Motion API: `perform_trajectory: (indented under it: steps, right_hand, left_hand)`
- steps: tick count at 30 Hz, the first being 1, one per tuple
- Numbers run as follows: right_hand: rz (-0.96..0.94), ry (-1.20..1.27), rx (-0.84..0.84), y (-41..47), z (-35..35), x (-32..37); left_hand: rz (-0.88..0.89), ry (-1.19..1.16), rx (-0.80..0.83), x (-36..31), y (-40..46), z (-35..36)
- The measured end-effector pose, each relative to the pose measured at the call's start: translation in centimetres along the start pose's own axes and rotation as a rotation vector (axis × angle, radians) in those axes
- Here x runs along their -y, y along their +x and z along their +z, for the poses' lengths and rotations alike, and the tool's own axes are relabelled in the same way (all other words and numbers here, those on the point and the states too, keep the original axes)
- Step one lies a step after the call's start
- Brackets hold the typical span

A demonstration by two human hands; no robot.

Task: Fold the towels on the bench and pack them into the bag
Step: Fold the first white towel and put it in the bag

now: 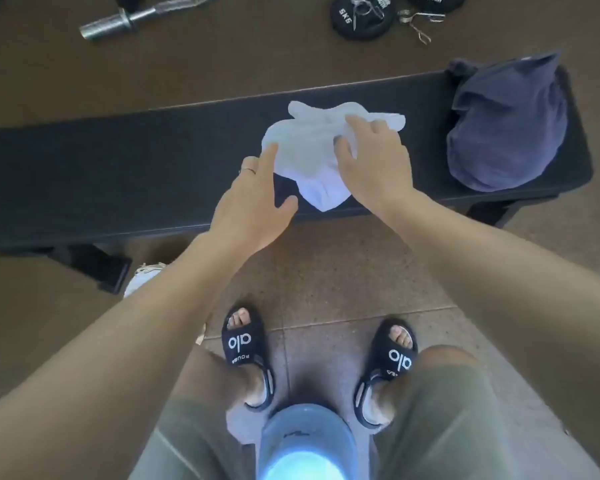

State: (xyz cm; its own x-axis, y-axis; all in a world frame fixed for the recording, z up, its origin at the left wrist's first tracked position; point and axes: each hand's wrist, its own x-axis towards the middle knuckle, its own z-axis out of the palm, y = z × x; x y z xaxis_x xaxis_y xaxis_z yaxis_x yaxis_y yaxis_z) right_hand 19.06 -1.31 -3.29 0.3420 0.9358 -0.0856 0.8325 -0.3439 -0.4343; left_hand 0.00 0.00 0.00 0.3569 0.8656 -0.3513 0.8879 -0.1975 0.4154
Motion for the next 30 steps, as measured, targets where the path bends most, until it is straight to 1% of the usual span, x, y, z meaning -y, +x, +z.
perform_trajectory:
  steps: [2,5,8,10,14,17,20,23,26,30]
  right_hand:
    - [-0.059,-0.054,-0.097,1.0,2.7,-1.0]
    - [-0.121,0.011,-0.293,2.3,6.2,-2.3]
    - [-0.153,0.036,-0.424,3.7,8.1,-2.6]
    - [-0.177,0.084,-0.475,4.3,8.8,-2.5]
    - [-0.183,0.094,-0.549,5.3,9.9,-2.3]
    - [-0.197,0.098,-0.625,5.7,10.4,-2.6]
    - [-0.224,0.112,-0.642,5.6,10.8,-2.9]
    - [-0.256,0.133,-0.693,5.6,10.8,-2.6]
    - [-0.278,0.148,-0.733,5.3,10.7,-2.4]
    - [-0.326,0.083,-0.728,4.2,10.9,-2.1]
  left_hand:
    - [0.044,-0.059,-0.100,1.1,2.1,1.5]
    - [0.136,-0.091,-0.199,2.3,5.2,3.4]
    - [0.152,-0.132,-0.212,2.6,7.4,5.0]
    - [0.112,-0.235,-0.231,2.8,8.5,5.8]
    - [0.093,-0.426,-0.302,2.6,9.8,6.9]
    - [0.117,-0.475,-0.348,2.6,10.5,7.4]
    - [0.110,-0.503,-0.349,2.8,10.5,7.7]
    - [0.086,-0.577,-0.346,3.4,10.2,7.3]
    - [0.048,-0.660,-0.376,4.3,9.8,6.9]
    - [0.008,-0.735,-0.359,4.9,8.6,6.7]
